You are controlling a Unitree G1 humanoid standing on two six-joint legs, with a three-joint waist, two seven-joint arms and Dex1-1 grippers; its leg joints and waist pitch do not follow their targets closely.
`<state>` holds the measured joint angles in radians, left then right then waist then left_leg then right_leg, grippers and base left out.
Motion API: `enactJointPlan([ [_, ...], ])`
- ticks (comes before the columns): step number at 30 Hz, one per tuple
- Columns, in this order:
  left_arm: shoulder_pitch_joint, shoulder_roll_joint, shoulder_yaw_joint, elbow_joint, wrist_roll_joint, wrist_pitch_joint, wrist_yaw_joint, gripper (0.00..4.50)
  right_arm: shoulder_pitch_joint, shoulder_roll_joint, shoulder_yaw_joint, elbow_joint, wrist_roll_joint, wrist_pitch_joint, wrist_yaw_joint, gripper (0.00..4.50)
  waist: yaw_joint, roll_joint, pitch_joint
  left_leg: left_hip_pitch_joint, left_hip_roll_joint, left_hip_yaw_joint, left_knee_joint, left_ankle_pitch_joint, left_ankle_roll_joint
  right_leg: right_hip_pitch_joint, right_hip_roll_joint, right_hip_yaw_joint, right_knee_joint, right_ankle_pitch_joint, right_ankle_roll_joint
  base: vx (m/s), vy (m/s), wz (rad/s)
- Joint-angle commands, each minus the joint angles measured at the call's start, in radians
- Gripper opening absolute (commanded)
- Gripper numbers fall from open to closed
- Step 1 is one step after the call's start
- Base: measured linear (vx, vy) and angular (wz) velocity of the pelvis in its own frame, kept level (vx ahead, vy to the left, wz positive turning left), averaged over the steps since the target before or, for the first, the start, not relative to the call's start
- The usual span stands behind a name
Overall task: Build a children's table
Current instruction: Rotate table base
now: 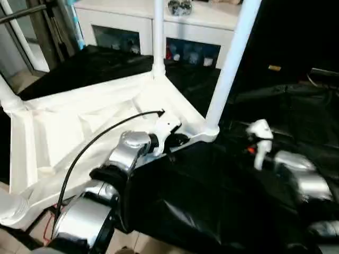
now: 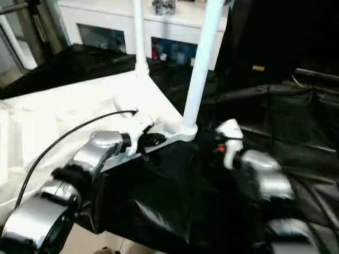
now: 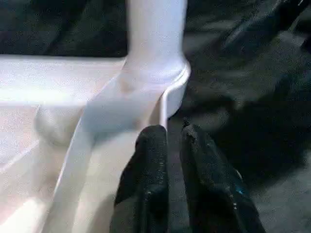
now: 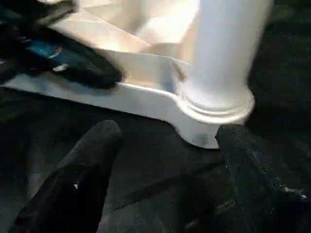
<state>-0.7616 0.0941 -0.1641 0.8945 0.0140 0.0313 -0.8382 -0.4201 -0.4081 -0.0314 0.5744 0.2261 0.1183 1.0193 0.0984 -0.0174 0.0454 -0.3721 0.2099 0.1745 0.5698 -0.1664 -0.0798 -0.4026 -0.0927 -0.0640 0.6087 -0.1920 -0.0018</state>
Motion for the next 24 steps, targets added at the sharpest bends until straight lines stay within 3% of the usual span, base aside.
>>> enactJointPlan([
  [1, 0.005, 0.000, 0.004, -0.066, -0.029, 0.014, -0.034, 0.74, 0.019, 0.006, 0.022, -0.062, 0.024, 0.031, 0.035, 3.56, 0.006, -0.013, -0.064, 0.003, 0.022, 0.003, -0.052, -0.152, 0.119, 0.059, -0.046, 0.031, -0.065, -0.055, -0.255, 0.000, 0.000, 0.00],
  [4, 0.041, 0.035, 0.011, -0.176, -0.053, 0.088, -0.072, 0.98, 0.016, 0.048, 0.041, -0.091, 0.034, 0.047, 0.027, 3.56, 0.003, -0.014, -0.064, 0.002, 0.022, 0.004, -0.053, -0.149, 0.114, 0.058, -0.047, 0.031, -0.060, -0.037, -0.269, 0.000, 0.000, 0.00],
  [6, 0.093, 0.107, 0.011, -0.319, -0.084, 0.224, -0.154, 0.98, -0.011, 0.097, 0.059, -0.079, 0.031, 0.051, 0.002, 3.56, -0.007, -0.012, -0.062, -0.001, 0.023, 0.001, -0.057, -0.165, 0.101, 0.059, -0.050, 0.031, -0.060, -0.073, -0.270, 0.000, 0.000, 0.00],
  [8, 0.117, 0.138, 0.008, -0.375, -0.096, 0.273, -0.186, 1.25, -0.021, 0.114, 0.065, -0.066, 0.021, 0.040, -0.015, 3.56, -0.012, -0.003, -0.060, 0.011, 0.025, 0.004, -0.060, -0.194, 0.069, 0.048, -0.047, 0.034, -0.067, -0.131, -0.260, 0.000, 0.000, 0.00],
  [9, 0.131, 0.156, 0.005, -0.407, -0.104, 0.299, -0.201, 1.36, -0.024, 0.122, 0.068, -0.064, 0.017, 0.038, -0.026, 3.56, -0.013, -0.002, -0.059, 0.010, 0.023, 0.004, -0.062, -0.193, 0.066, 0.048, -0.044, 0.035, -0.068, -0.133, -0.257, 0.000, 0.000, 0.00],
  [10, 0.191, 0.237, -0.003, -0.543, -0.139, 0.404, -0.256, 1.38, -0.055, 0.162, 0.069, -0.014, -0.011, 0.011, -0.086, 3.56, -0.009, 0.000, -0.061, 0.015, 0.029, 0.002, -0.063, -0.191, 0.046, 0.047, -0.049, 0.036, -0.060, -0.125, -0.261, 0.000, 0.000, 0.00],
  [11, 0.201, 0.250, -0.004, -0.565, -0.145, 0.422, -0.264, 1.41, -0.060, 0.169, 0.069, -0.004, -0.015, 0.007, -0.097, 3.56, -0.014, -0.001, -0.057, 0.008, 0.026, 0.002, -0.068, -0.184, 0.046, 0.048, -0.046, 0.036, -0.062, -0.127, -0.256, 0.000, 0.000, 0.00],
  [13, 0.270, 0.347, -0.005, -0.710, -0.181, 0.525, -0.306, 1.72, -0.091, 0.214, 0.072, 0.047, -0.032, -0.009, -0.145, 3.56, -0.019, 0.005, -0.057, 0.017, 0.025, 0.005, -0.069, -0.200, 0.020, 0.041, -0.041, 0.037, -0.061, -0.130, -0.258, 0.000, 0.000, 0.00],
  [16, 0.360, 0.439, 0.034, -0.883, -0.213, 0.647, -0.303, 1.86, -0.127, 0.274, 0.083, 0.113, -0.052, -0.035, -0.201, 3.56, -0.016, 0.007, -0.055, 0.020, 0.024, 0.006, -0.070, -0.203, 0.006, 0.040, -0.038, 0.037, -0.056, -0.104, -0.262, 0.000, 0.000, 0.00],
  [20, 0.432, 0.474, 0.081, -1.000, -0.200, 0.701, -0.262, 2.16, -0.178, 0.341, 0.080, 0.189, -0.054, -0.073, -0.272, 3.56, -0.016, 0.008, -0.054, 0.022, 0.024, 0.008, -0.072, -0.206, -0.003, 0.039, -0.039, 0.039, -0.054, -0.102, -0.254, 0.000, 0.000, 0.00],
  [21, 0.453, 0.482, 0.095, -1.043, -0.207, 0.731, -0.247, 2.25, -0.199, 0.363, 0.073, 0.220, -0.055, -0.093, -0.305, 3.56, -0.018, 0.002, -0.052, 0.019, 0.023, 0.007, -0.074, -0.205, -0.005, 0.041, -0.038, 0.039, -0.055, -0.109, -0.251, 0.000, 0.000, 0.00],
  [22, 0.486, 0.495, 0.115, -1.110, -0.226, 0.786, -0.221, 2.29, -0.239, 0.403, 0.053, 0.279, -0.053, -0.121, -0.370, 3.56, -0.016, 0.008, -0.052, 0.020, 0.022, 0.007, -0.075, -0.213, -0.013, 0.040, -0.040, 0.040, -0.055, -0.128, -0.243, 0.000, 0.000, 0.00],
  [23, 0.501, 0.502, 0.119, -1.133, -0.233, 0.807, -0.214, 2.37, -0.262, 0.420, 0.040, 0.314, -0.059, -0.136, -0.429, 3.56, -0.019, 0.002, -0.051, 0.019, 0.023, 0.007, -0.075, -0.219, -0.018, 0.039, -0.041, 0.041, -0.054, -0.135, -0.244, 0.000, 0.000, 0.00],
  [24, 0.516, 0.510, 0.120, -1.149, -0.237, 0.819, -0.212, 2.47, -0.281, 0.434, 0.027, 0.343, -0.064, -0.156, -0.486, 3.56, -0.021, 0.003, -0.048, 0.017, 0.020, 0.006, -0.079, -0.230, -0.025, 0.038, -0.039, 0.040, -0.058, -0.165, -0.238, 0.000, 0.000, 0.00],
])
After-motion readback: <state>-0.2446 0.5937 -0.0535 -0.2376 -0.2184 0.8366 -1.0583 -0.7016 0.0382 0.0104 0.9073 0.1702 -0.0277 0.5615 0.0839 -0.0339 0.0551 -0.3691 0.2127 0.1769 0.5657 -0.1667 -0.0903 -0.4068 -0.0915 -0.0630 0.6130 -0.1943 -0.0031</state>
